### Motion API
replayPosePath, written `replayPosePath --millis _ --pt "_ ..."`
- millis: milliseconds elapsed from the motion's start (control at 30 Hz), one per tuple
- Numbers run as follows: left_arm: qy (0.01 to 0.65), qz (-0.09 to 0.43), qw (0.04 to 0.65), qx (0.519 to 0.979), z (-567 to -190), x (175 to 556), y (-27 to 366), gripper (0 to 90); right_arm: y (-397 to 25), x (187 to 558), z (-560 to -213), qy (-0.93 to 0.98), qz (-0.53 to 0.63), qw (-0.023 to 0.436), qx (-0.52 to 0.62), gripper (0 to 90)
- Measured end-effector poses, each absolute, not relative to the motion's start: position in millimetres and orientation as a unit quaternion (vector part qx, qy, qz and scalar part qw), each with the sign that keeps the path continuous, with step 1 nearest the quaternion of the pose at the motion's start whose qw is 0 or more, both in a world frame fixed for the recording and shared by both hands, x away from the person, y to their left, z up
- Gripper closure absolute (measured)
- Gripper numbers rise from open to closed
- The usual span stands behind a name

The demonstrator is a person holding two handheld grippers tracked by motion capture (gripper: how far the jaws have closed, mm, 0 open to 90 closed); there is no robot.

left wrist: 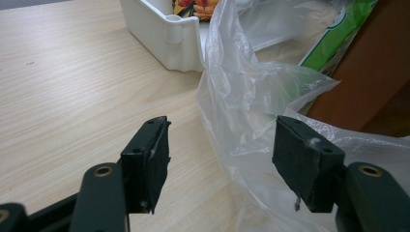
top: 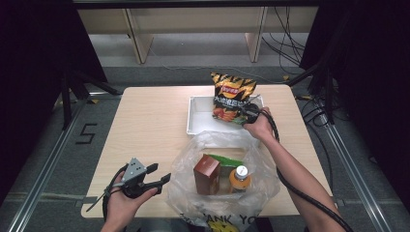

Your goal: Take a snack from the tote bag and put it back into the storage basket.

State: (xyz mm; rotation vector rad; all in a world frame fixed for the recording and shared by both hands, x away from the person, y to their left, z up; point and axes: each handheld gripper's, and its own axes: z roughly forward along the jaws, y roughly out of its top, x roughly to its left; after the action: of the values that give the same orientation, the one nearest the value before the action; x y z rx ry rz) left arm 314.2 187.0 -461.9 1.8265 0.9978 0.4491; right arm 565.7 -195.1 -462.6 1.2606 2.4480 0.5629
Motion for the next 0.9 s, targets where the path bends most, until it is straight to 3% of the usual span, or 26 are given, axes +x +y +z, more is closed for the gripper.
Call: replayPosePath --millis 467,900 --pt "0.409 0.182 0.484 0.752 -462 314 185 37.3 -205 566 -448 0.843 0.214 0.191 0.456 85.3" --pt "0.403 0.186 0.483 0.754 -462 314 184 37.3 -206 545 -437 0.83 0.263 0.183 0.456 81.7"
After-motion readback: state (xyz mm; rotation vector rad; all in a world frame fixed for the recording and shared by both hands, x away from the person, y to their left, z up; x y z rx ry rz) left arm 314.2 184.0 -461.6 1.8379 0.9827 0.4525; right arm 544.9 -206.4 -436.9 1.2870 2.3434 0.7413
